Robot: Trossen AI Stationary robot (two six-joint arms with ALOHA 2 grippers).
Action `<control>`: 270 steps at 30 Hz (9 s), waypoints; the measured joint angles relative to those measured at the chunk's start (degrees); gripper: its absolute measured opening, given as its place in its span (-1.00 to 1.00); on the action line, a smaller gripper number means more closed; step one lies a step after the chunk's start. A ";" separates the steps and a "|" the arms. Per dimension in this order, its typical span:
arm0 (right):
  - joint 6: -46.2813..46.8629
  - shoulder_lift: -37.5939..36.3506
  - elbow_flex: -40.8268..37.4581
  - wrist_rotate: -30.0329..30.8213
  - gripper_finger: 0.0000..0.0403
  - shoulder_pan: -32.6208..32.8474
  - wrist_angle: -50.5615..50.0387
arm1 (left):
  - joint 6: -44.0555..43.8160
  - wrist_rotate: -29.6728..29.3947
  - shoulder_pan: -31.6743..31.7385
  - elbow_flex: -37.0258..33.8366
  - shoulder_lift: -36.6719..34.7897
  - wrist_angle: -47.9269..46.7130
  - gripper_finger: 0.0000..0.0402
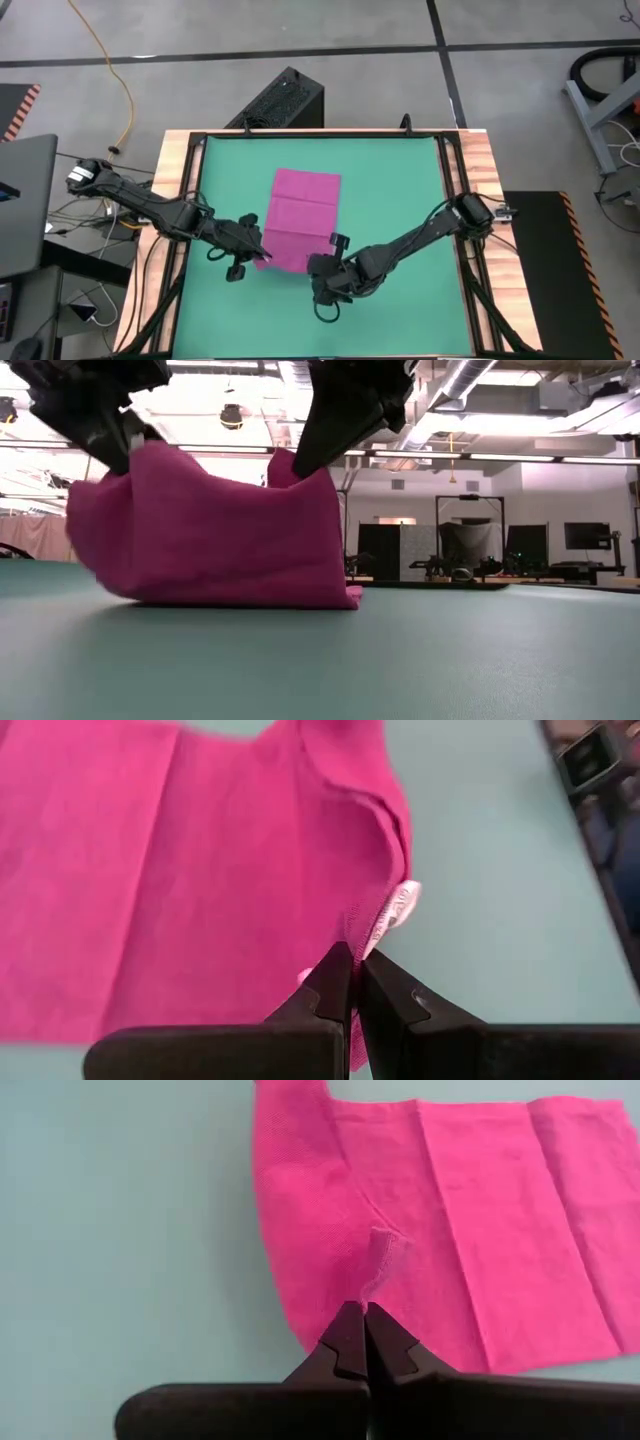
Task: Roll towel
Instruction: Roll the pink towel
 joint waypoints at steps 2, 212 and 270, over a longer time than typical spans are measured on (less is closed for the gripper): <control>0.49 0.00 0.00 0.74 -0.99 0.78 -0.09 | -0.48 -0.94 -0.98 -1.00 0.00 3.25 -1.00; 16.27 10.29 -6.47 1.94 -0.97 8.25 4.71 | 4.15 -47.10 -31.51 -5.37 33.70 35.37 -0.97; -24.36 4.59 -22.49 9.23 -0.25 13.01 43.64 | -6.43 -42.81 -30.00 -5.33 33.77 27.15 -1.00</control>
